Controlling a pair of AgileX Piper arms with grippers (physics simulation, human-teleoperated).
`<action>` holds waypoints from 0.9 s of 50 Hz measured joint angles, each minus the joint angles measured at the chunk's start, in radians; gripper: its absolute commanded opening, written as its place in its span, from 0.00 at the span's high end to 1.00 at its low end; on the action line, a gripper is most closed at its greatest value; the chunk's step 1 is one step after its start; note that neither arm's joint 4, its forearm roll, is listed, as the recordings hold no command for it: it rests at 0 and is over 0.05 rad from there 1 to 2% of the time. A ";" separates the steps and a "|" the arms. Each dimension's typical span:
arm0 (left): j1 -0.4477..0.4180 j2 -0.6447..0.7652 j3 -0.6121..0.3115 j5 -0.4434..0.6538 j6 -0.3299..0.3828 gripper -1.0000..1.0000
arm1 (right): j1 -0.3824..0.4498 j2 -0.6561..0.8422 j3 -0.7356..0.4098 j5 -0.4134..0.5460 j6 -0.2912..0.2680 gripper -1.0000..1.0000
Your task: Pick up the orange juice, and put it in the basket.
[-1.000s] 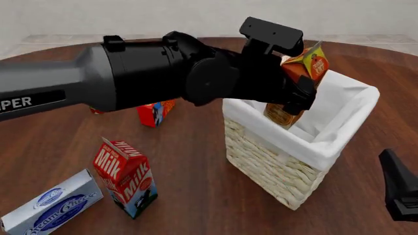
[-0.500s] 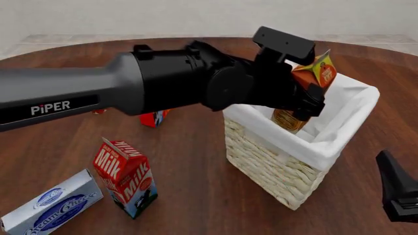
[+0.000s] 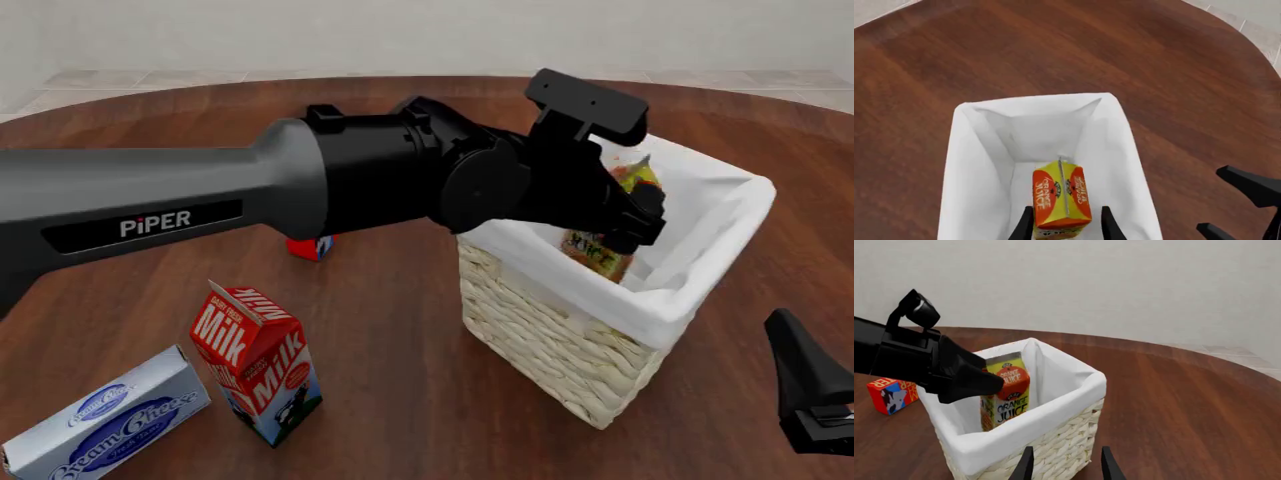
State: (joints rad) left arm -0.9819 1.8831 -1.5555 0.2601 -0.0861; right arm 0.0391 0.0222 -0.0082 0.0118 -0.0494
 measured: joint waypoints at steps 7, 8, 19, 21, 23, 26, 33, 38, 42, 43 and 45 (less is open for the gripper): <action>-0.003 -0.001 0.000 -0.004 0.005 0.00 | 0.002 0.002 0.001 -0.002 0.000 0.00; -0.004 -0.001 0.001 -0.005 0.006 0.00 | 0.002 0.002 0.001 -0.002 0.000 0.00; -0.010 -0.010 0.012 -0.012 0.006 0.00 | 0.004 0.005 0.003 -0.005 0.000 0.00; -0.012 -0.016 0.015 -0.012 0.005 0.00 | 0.005 0.006 0.003 -0.006 -0.001 0.00; -0.015 -0.024 0.019 -0.012 0.003 0.00 | 0.006 0.008 0.003 -0.007 -0.001 0.00; -0.020 -0.040 0.030 -0.015 -0.002 0.00 | 0.007 0.010 0.004 -0.009 -0.001 0.00; -0.025 -0.096 0.073 -0.032 -0.011 0.00 | 0.010 0.015 0.005 -0.014 -0.001 0.00; -0.023 -0.155 0.111 -0.041 -0.015 0.00 | 0.014 0.017 0.005 -0.014 -0.003 0.00; -0.020 -0.209 0.141 -0.046 -0.021 0.00 | 0.017 0.017 0.005 -0.014 -0.004 0.00; -0.019 -0.223 0.150 -0.047 -0.023 0.00 | 0.017 0.017 0.005 -0.013 -0.004 0.00; -0.017 -0.253 0.169 -0.049 -0.026 0.00 | 0.018 0.015 0.004 -0.011 -0.005 0.00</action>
State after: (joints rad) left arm -0.9993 1.6299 -1.3864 0.2108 -0.1125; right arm 0.0567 0.0374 -0.0043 0.0005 -0.0541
